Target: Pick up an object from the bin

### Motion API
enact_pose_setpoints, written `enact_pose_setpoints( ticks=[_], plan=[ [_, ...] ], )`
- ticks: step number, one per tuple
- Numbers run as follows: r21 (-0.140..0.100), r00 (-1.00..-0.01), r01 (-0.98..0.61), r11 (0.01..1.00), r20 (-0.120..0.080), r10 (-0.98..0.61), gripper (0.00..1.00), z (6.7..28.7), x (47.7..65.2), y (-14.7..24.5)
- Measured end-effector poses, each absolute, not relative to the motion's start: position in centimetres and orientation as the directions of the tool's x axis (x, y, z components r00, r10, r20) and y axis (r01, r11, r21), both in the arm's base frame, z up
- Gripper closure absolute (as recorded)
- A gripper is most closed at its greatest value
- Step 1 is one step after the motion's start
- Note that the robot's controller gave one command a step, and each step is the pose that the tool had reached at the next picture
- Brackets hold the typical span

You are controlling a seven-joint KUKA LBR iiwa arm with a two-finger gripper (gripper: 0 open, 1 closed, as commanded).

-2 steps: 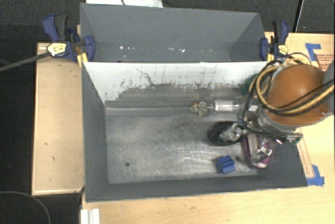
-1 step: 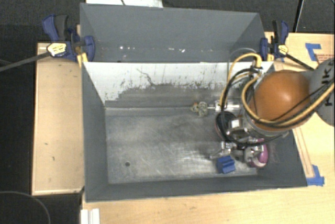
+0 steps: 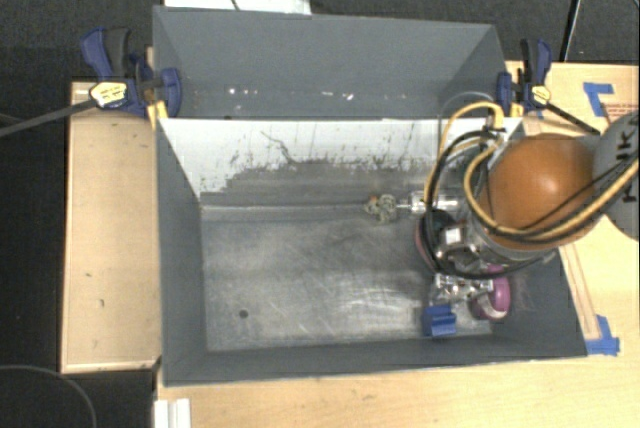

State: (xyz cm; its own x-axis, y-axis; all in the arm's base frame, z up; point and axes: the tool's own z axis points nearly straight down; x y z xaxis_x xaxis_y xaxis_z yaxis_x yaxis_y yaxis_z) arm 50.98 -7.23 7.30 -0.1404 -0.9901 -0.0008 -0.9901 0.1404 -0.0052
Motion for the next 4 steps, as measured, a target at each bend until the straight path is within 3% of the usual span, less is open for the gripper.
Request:
enact_pose_setpoints(
  ticks=[1, 2, 3, 4],
  plan=[
    [-0.009, -0.113, -0.994, 0.113, -0.002, -0.994, 1.00, 16.7, 50.8, -4.8],
    [-0.011, -0.103, -0.995, 0.103, 0.000, -0.995, 1.00, 30.7, 51.3, -6.1],
    [0.001, -0.107, -0.994, 0.107, -0.001, -0.994, 0.00, 30.2, 51.2, -6.0],
    [0.007, 0.051, -0.999, -0.051, -0.003, -0.999, 0.00, 15.6, 49.3, -8.1]
  ],
)
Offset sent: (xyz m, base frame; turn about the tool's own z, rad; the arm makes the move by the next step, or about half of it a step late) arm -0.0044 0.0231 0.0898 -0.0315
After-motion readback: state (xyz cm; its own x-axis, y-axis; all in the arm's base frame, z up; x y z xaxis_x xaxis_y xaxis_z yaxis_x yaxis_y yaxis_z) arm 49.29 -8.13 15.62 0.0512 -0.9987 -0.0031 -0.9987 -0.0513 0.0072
